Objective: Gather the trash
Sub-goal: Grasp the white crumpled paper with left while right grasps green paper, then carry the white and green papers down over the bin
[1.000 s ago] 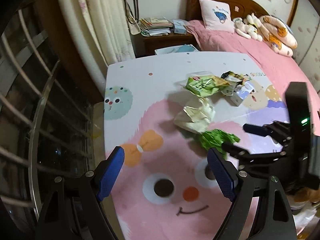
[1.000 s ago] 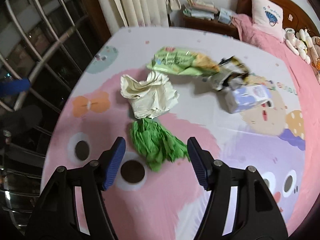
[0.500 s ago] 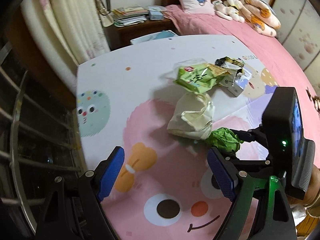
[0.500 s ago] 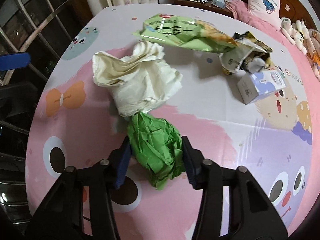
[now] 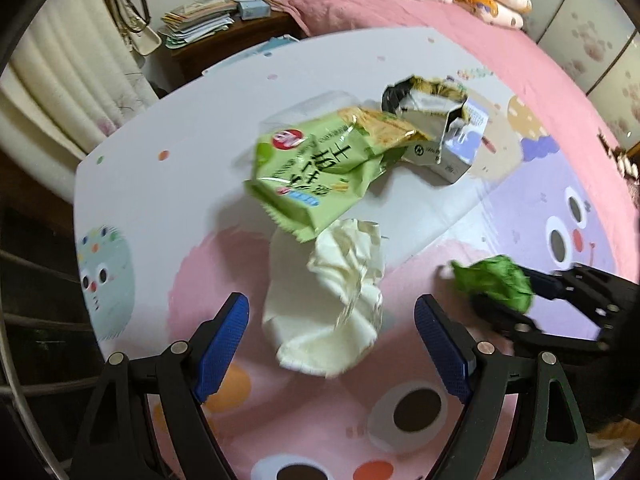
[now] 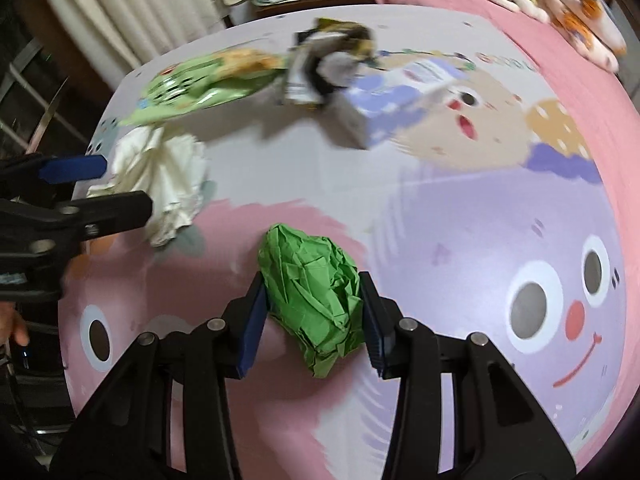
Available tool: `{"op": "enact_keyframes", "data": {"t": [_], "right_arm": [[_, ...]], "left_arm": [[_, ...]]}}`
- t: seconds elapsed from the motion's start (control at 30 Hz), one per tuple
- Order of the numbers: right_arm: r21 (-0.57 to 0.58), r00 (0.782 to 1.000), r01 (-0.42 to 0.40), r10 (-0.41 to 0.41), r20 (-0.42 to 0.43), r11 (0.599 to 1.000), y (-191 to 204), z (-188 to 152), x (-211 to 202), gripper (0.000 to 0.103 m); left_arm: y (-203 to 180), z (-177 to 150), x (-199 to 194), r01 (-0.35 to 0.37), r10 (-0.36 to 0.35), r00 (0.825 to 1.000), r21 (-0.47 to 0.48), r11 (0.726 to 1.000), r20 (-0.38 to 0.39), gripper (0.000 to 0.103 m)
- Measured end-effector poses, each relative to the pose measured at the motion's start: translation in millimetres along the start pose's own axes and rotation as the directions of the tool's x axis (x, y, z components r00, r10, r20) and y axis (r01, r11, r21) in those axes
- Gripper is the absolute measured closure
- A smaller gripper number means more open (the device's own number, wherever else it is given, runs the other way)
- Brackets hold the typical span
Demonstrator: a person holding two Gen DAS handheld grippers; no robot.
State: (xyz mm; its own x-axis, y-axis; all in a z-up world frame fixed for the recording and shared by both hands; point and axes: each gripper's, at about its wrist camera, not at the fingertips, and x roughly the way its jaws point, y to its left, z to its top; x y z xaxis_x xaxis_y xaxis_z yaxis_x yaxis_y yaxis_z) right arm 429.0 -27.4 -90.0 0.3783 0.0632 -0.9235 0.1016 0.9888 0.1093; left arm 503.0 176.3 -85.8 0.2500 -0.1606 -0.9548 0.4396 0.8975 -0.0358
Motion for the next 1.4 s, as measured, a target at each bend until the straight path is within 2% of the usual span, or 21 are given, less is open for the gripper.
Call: {"op": "enact_keyframes", "data": {"t": [0.23,0.3,0.43,0.6,0.8,0.97,1.2,1.4], "right_arm": [[0.051,1.000,0.006,-0.006,0.014,0.999,-14,-8,-1,0.063],[0.056,1.000,0.007,-0.008,0.019,0.998,-19,-11,-5,0.063],[0.056,1.000,0.010,-0.011,0.023,0.998,-21,-15,-8,0.063],[0.071,1.000,0.003,-0.005,0.025,0.997,-25,-21,-14,0.064],[0.094,0.999,-0.021,0.018,0.036,0.995,-32,-33,-29,0.065],[0.108,0.996,-0.057,0.049,0.071,0.993,-39,-50,-57,0.065],[0.074,0.988,-0.117,0.108,0.114,0.990,-52,-94,-110,0.065],[0.029,0.976,-0.170,0.164,0.142,0.985,-73,-147,-161,0.065]], "left_arm": [[-14,14,46,-0.099,0.100,0.994,0.019,0.995,-0.053,0.017],[-17,16,57,-0.122,0.123,0.991,0.022,0.992,-0.059,0.021],[-20,18,63,-0.122,0.122,0.992,0.005,0.992,-0.031,0.031],[-22,12,57,-0.107,0.107,0.994,-0.011,0.994,0.004,0.037],[-18,-13,28,-0.071,0.072,0.997,-0.064,0.995,0.019,0.037],[-33,-44,-11,-0.056,0.061,0.997,-0.094,0.994,0.050,0.037],[-87,-116,-79,-0.031,0.047,0.993,-0.149,0.988,0.109,0.037],[-149,-167,-118,-0.024,0.051,0.987,-0.178,0.984,0.150,0.037]]}}
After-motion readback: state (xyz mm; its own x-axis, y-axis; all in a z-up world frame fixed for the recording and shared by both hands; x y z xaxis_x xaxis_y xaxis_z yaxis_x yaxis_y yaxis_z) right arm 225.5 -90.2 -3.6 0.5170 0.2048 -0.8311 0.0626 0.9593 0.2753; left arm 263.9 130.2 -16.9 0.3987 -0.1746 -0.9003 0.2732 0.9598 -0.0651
